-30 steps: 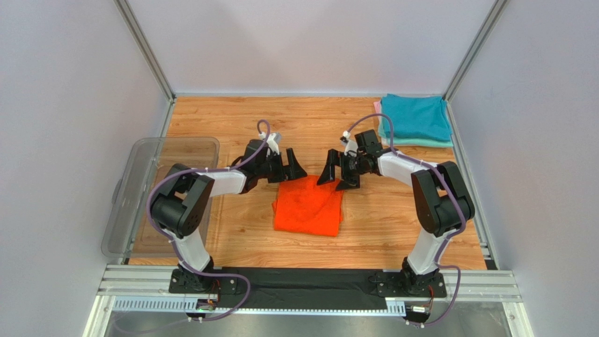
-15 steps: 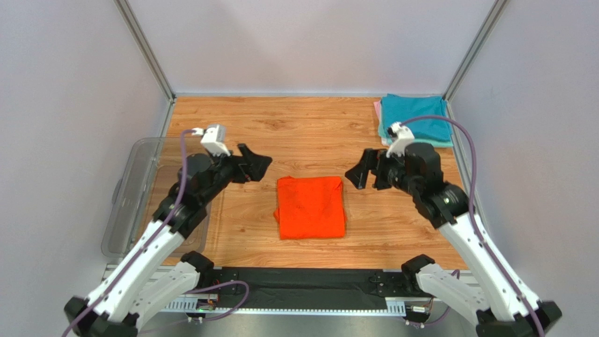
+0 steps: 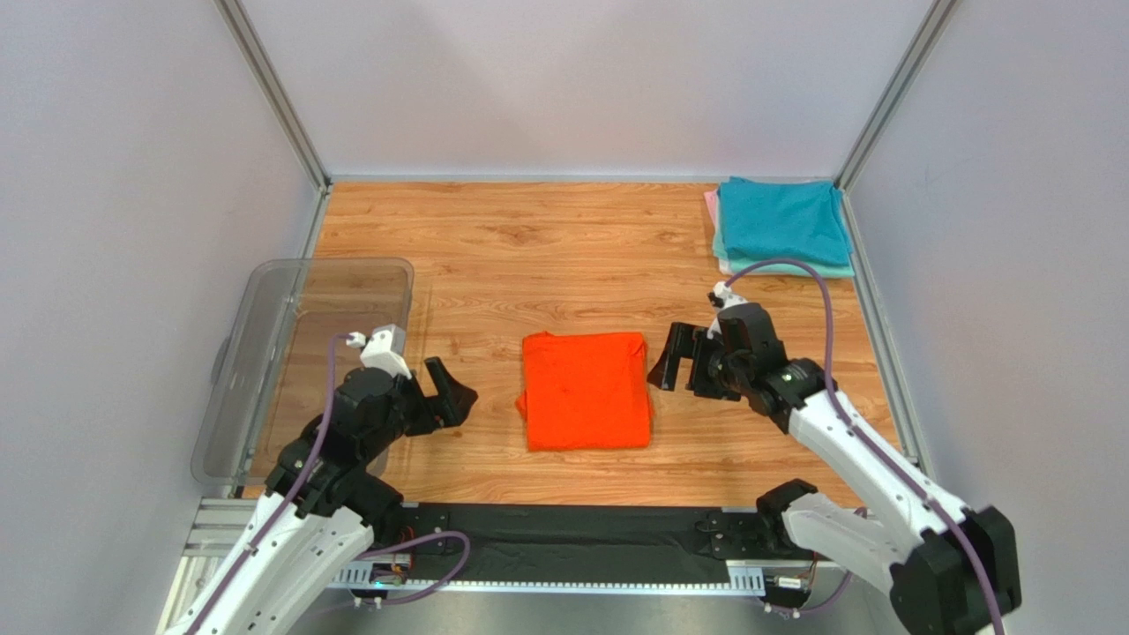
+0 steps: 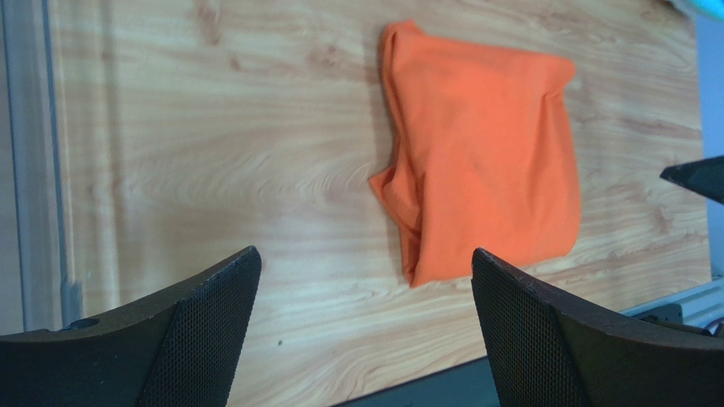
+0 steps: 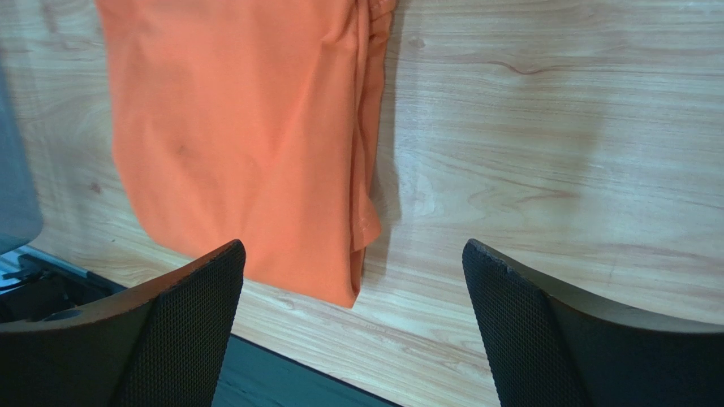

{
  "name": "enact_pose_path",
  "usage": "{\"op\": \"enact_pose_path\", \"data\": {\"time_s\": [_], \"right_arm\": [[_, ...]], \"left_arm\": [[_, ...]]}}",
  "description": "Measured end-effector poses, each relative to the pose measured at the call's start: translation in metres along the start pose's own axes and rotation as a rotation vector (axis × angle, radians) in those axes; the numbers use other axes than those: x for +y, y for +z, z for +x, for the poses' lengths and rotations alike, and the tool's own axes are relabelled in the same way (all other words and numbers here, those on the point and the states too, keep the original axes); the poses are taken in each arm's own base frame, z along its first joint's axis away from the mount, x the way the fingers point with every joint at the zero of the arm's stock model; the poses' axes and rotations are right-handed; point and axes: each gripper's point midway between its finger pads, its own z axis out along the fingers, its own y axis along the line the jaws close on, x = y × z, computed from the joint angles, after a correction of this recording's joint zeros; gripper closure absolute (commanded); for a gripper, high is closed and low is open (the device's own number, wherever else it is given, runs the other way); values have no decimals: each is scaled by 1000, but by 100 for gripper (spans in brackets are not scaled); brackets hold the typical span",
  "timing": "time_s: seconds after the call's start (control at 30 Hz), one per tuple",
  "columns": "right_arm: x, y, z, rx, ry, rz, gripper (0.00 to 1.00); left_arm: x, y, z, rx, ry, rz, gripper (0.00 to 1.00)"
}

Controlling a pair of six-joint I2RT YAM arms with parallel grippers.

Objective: Fold and stack the t-shirts
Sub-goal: Neatly place the folded tshirt to the corner

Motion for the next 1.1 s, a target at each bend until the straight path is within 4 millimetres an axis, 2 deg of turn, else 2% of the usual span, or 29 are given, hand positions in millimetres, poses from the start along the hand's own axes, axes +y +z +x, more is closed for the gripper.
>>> {"op": "enact_pose_path", "data": {"time_s": [0.17, 0.2, 0.3, 0.5, 0.77, 1.03, 1.1], "right_arm": [[-7, 36, 5, 114, 20, 63, 4], [-7, 47, 4, 140, 27, 77, 6], [-6, 64, 4, 182, 32, 94, 12], [9, 94, 5, 227, 5, 115, 21], [16, 118, 19, 255, -20, 175, 34], [25, 129, 23, 220, -72, 239, 56], [27, 131, 24, 211, -81, 253, 66]], "left_arm": [[5, -13, -1, -40, -37, -2, 0], [6, -15, -2, -48, -45, -4, 0], [6, -16, -3, -60, -54, -5, 0], [7, -16, -3, -60, -58, -8, 0], [6, -16, -3, -58, -58, -5, 0], [5, -16, -2, -54, -58, 0, 0], [5, -16, -2, -53, -58, 2, 0]]}}
